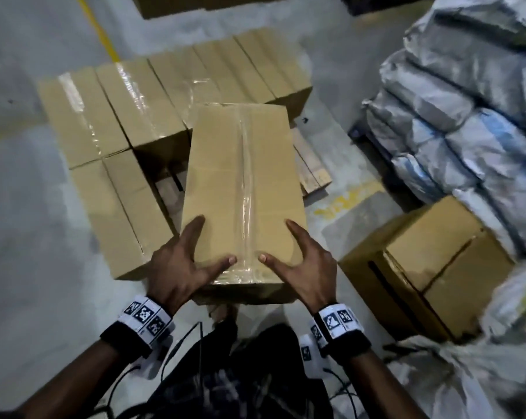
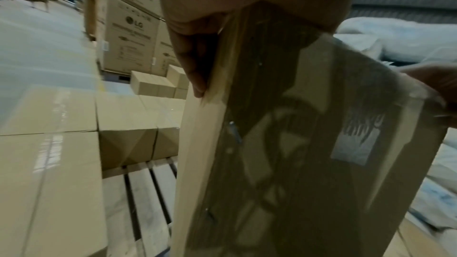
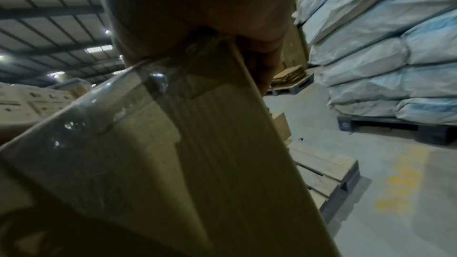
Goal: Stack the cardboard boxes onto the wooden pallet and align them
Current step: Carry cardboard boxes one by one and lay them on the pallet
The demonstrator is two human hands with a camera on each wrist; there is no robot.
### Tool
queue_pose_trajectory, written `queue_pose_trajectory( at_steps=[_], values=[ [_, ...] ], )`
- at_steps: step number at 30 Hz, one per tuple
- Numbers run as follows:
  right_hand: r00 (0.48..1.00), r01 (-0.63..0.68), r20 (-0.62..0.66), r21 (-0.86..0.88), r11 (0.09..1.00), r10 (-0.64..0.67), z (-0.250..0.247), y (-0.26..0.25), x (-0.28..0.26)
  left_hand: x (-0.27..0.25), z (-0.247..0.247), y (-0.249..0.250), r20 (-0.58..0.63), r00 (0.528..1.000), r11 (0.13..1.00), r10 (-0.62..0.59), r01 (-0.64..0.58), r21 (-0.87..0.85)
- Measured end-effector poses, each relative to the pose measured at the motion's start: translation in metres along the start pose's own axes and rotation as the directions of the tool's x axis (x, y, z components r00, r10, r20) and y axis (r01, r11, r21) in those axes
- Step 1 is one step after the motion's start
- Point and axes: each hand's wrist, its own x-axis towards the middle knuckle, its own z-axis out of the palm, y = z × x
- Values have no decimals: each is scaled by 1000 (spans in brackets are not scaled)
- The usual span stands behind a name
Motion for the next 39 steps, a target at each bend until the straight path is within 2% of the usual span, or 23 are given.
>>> queue_pose_trajectory(
  at_steps=[8,14,19,29,34,39],
  values=[
    [980,107,165,50,993,-113,59,41,109,59,63,-25,-78,979,976,-187,176,-126],
    [934,161,314,62,985,-173,153,92,184,117,138,-85,-83,931,933,-356,350,-87],
    [908,197,367,48,979,-201,237,120,230,159,199,-149,-110,894,898,-435,422,-129],
    [874,291,391,55,955,-289,361,193,269,196,301,-243,-141,887,895,-440,418,-158],
    [850,306,429,72,949,-306,391,223,274,196,342,-267,-151,880,891,-450,430,-148],
    [827,345,468,13,938,-311,402,249,274,190,373,-272,-141,881,882,-452,418,-219]
  ],
)
